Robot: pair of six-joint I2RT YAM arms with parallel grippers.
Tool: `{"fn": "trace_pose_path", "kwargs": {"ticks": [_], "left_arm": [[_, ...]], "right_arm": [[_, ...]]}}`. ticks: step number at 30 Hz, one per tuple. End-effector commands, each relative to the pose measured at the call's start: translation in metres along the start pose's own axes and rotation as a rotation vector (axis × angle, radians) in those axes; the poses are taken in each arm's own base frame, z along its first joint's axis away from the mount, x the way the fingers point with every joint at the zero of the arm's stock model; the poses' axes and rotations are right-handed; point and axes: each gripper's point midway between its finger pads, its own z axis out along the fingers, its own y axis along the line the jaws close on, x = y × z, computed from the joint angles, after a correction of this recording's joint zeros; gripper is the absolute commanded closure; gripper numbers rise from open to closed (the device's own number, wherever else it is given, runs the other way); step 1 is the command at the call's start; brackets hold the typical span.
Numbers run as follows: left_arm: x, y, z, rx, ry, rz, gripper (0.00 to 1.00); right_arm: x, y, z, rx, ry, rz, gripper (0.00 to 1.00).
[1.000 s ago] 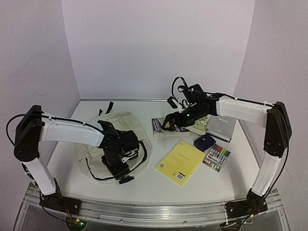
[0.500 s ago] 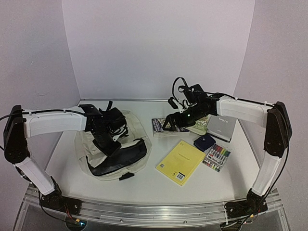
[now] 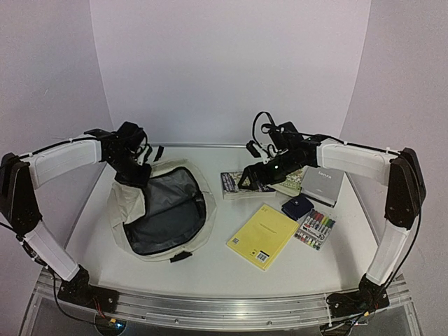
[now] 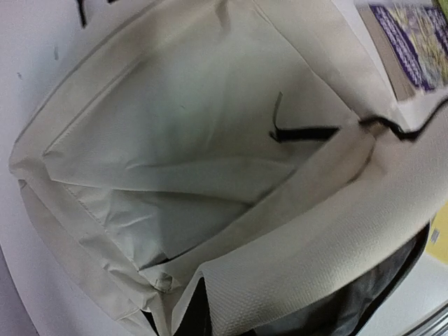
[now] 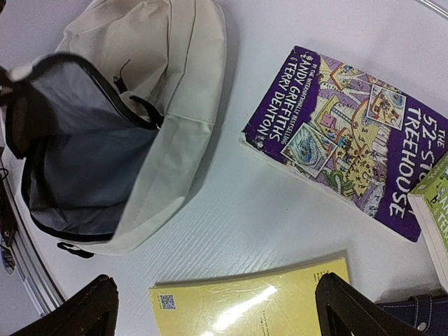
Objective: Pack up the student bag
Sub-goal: Adjust the student bag at the center of the board.
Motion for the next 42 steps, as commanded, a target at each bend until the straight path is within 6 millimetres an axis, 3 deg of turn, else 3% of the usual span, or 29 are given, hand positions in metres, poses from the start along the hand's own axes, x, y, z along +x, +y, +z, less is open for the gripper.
{"fn": "trace_pose_path", "kwargs": {"ticks": [1, 5, 7, 10, 12, 19, 25, 27, 28, 32, 33, 39, 42], "left_arm": [[-0.054, 0.032, -0.007, 0.054, -0.111, -0.157, 0.97], [-0.045, 0.072, 0.029, -0.017, 0.007, -0.267, 0.88], [-0.044, 0.089, 0.041, -0.094, 0.028, -0.281, 0.75], [-0.047, 0.097, 0.052, -0.138, 0.053, -0.280, 0.50], [-0.047, 0.106, 0.054, -0.193, 0.067, -0.275, 0.43], [-0.030, 0.140, 0.024, -0.411, 0.089, -0.245, 0.31], [-0.003, 0.144, 0.011, -0.442, 0.203, -0.195, 0.29], [0.005, 0.138, 0.013, -0.403, 0.233, -0.191, 0.31], [0.007, 0.132, 0.013, -0.369, 0.238, -0.198, 0.37], [0.014, 0.104, 0.008, -0.230, 0.265, -0.223, 0.90], [0.014, 0.096, 0.005, -0.208, 0.264, -0.213, 0.97], [0.005, 0.000, -0.022, 0.093, 0.217, -0.091, 1.00], [-0.018, -0.026, -0.045, 0.255, 0.124, -0.089, 1.00]], "right_arm": [[-0.006, 0.003, -0.020, 0.006, -0.036, -0.026, 0.02], [-0.004, 0.003, -0.021, 0.007, -0.031, -0.028, 0.02], [-0.003, 0.003, -0.021, 0.004, -0.028, -0.029, 0.02], [-0.002, 0.005, -0.019, -0.008, -0.022, -0.025, 0.02], [-0.002, 0.005, -0.018, -0.013, -0.020, -0.023, 0.02], [0.002, 0.006, -0.018, -0.018, -0.014, -0.023, 0.02], [0.004, 0.006, -0.018, -0.018, -0.010, -0.025, 0.02], [0.004, 0.006, -0.019, -0.019, -0.011, -0.026, 0.02], [0.004, 0.006, -0.018, -0.018, -0.010, -0.026, 0.02], [0.005, 0.005, -0.020, -0.014, -0.011, -0.033, 0.02], [0.006, 0.005, -0.020, -0.013, -0.010, -0.033, 0.02], [0.007, 0.006, -0.019, -0.017, -0.007, -0.038, 0.02], [0.006, 0.006, -0.017, -0.023, -0.004, -0.036, 0.02]]}}
